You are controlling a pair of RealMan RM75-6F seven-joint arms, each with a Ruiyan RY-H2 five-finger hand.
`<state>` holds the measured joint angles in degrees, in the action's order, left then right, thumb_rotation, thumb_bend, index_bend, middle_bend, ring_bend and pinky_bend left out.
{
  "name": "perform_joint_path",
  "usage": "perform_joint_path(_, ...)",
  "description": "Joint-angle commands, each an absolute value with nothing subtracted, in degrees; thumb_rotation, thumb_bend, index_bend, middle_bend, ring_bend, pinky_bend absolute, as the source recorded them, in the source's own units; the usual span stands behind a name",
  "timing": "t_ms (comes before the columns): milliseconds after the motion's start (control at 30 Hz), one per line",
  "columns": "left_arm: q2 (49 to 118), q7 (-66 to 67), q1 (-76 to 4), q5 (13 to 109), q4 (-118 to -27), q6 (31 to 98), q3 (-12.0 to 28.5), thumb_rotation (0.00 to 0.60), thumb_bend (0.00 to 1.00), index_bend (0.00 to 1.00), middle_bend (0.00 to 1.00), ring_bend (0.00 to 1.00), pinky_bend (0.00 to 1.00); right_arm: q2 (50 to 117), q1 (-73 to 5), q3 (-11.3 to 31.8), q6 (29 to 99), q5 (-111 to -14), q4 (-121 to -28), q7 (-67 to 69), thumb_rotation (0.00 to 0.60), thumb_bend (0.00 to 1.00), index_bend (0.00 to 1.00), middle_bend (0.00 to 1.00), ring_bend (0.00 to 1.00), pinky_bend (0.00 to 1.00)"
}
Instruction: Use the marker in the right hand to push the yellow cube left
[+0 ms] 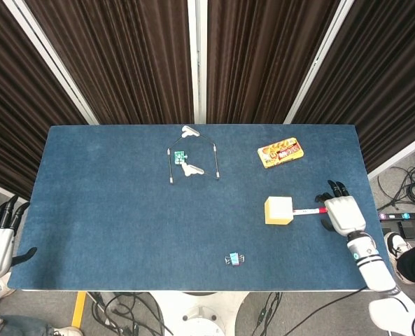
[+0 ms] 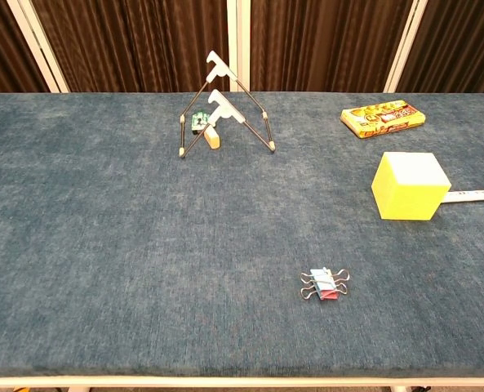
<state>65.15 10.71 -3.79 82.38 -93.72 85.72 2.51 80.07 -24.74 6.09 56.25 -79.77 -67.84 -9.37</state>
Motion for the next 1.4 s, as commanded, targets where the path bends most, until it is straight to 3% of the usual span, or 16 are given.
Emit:
perform_joint_path(33,65.1,10.9,-3.9,82.2,-93.9,85.5,2.6,0.6,0.03,0.18,0.12,0.1,0.1,82.6,-26.1,5.6,54.6,-79.4,-64.7,-9.6,0.6,0.18,0.39,0.37,0.02,0.09)
perform_joint_path(733,65.7,10.4,-4.0,81.1,-93.0,84.4,2.7,0.6,0.03,0.18,0.12,0.1,0.1,90.0,-29.3,4.7,51.3,-78.4,-53.5,-8.2,0.6,0.22,0.47,0.46,0.08,0.12)
perform_joint_path(1133,65.8,10.2,-4.0,81.1,-92.5,84.4,2.8,0.6,0.03,0.18,0.12,0.1,0.1,91.2,-29.9,4.1,50.3,-78.5,-51.0,-6.5,0.6,0.32,0.54,0.51,0.11,0.14)
perform_joint_path(1400,65.7,10.4,-3.9,81.1,-92.8,84.7,2.8,0.6,0.03,0.18,0.12,0.1,0.1,89.0,-29.4,3.7,52.3,-79.6,-52.7,-4.7,0.6,0.38,0.62,0.6,0.19,0.18)
